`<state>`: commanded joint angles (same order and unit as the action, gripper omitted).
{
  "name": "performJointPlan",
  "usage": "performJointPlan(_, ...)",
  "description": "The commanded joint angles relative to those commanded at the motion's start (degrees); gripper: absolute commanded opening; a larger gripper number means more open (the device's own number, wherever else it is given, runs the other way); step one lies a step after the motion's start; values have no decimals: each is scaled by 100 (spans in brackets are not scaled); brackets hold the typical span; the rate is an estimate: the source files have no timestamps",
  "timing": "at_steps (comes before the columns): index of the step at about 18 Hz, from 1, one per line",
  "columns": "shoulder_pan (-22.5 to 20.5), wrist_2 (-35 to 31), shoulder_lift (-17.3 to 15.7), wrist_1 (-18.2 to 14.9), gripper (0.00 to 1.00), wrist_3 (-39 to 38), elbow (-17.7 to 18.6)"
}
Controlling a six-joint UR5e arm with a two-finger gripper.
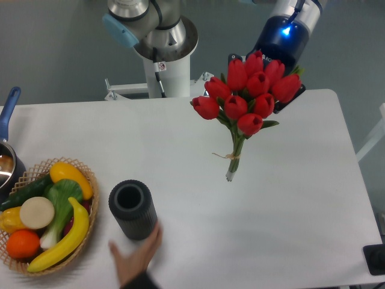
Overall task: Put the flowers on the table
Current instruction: 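Carry the red tulip bouquet by its stems toward the table center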
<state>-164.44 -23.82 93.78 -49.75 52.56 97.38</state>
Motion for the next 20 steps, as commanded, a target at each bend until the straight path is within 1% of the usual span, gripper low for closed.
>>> performJointPlan(8,-53,-96,-61,9,40,9,18)
performJointPlan(14,-71,-623,-132,9,40,9,-44)
performJointPlan(15,-53,-781,-175,9,43,35,-44)
performJointPlan(18,0,-1352,-237,17,43,35,-53)
performJointPlan(20,17,-1564,-237,0,43,44,-62)
